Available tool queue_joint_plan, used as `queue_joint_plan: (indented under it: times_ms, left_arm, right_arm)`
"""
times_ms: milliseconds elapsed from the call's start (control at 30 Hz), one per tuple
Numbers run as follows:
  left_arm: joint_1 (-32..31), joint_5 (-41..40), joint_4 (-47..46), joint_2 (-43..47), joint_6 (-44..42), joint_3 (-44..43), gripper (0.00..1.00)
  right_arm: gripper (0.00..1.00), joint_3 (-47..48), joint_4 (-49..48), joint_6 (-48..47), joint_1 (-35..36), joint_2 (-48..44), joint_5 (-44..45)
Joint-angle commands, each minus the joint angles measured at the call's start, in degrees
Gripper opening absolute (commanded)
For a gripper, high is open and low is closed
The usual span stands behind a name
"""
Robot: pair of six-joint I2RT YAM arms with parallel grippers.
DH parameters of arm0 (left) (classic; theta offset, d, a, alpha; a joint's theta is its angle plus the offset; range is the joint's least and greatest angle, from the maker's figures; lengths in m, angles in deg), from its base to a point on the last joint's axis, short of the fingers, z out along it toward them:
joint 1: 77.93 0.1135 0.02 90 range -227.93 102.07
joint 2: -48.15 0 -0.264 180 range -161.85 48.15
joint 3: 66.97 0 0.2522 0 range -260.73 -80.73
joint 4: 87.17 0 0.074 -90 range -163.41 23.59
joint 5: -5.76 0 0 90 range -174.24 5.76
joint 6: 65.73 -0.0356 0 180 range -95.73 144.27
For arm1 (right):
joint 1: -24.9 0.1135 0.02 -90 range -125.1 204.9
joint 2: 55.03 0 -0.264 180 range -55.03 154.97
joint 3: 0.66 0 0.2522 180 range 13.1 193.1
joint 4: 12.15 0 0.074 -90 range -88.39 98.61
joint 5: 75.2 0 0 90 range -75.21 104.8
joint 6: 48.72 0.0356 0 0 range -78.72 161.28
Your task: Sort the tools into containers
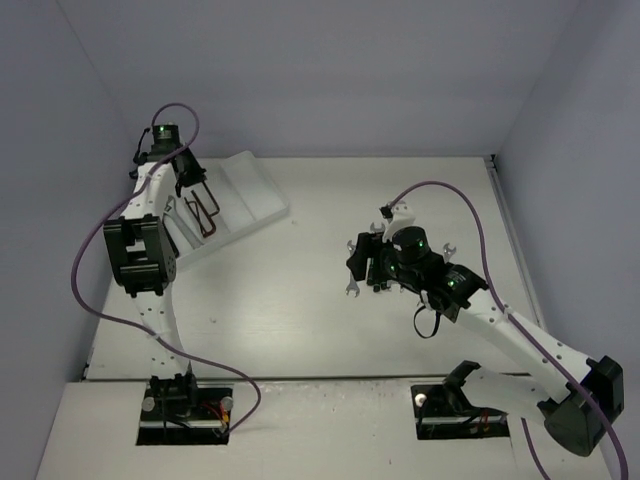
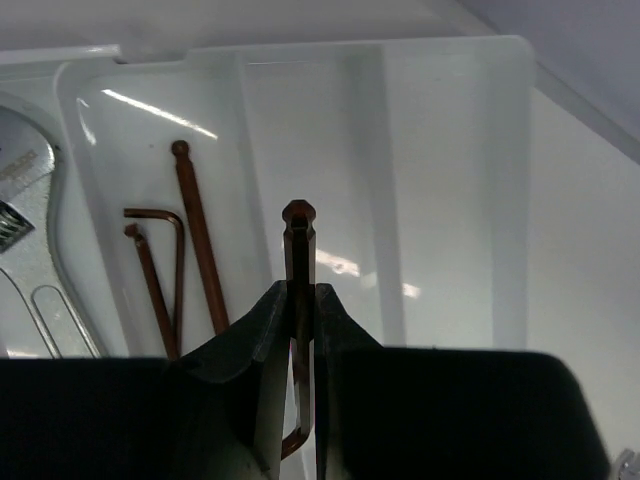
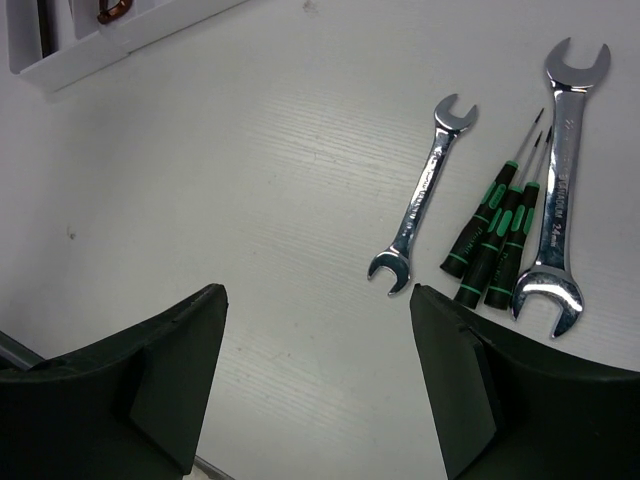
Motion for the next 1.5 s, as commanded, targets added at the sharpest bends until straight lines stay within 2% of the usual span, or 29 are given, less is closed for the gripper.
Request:
queue_joint_plan:
  times_ms: [0,233,367,533,633,700,900,967,1100,1200,1467]
  left_arm:
    - [2.8,2.1,2.7,-4.0,-0.3,-7.7,0.00]
    - [3.6,1.9,6.7,-9.1,-2.5,-11.9,0.02]
    - [3.9,2.1,7.2,-8.3,-3.3,-11.5,0.35]
    - [2.2,2.7,7.6,-1.5,-4.9,-10.5,0.57]
    - [-2.0,2.0,8.3,5.2,-6.3,-7.7,0.57]
    - [-6.9,1.1,8.7,9.5,-6.9,-4.9,0.57]
    - [-26.2,-2.0,8.7,15.2,-4.6,5.7,0.57]
    - [-33.7,-3.6,8.8,13.9,-3.7,7.1,0.57]
    - [-44.2,-7.9,9.5,8.8,0.3,7.6,0.57]
    - [-48.8,-10.7,11.3,3.7,2.6,4.5,0.57]
    - [-53.7,-16.6,16.4,-6.9,5.4,-4.3,0.52]
  right_arm:
    - [0.71,-0.8,0.5,3.0,-0.2,-2.6,3.5]
    - [0.71,-0.6,2.0,3.5,-0.2,-3.1,5.7]
    - [0.71,-0.3,2.6,3.3,-0.3,-3.0,6.3]
    - [0.71,0.6,3.2,3.0,-0.4,-2.2,8.8]
    - [0.71,1.0,4.5,5.2,-1.2,-1.8,14.2]
    - [0.70,0.9,5.8,7.1,-2.8,-1.5,16.9]
    - [0.68,-2.1,6.8,10.7,-15.2,-3.6,11.3]
    - [0.68,-2.7,6.9,10.3,-18.3,-4.5,9.2]
    - [0.68,-3.0,7.3,9.0,-20.2,-4.5,6.6]
    - [0.68,-4.1,7.6,8.9,-20.4,-5.4,5.5]
    - [0.68,-6.8,9.2,7.5,-20.5,-9.3,2.0]
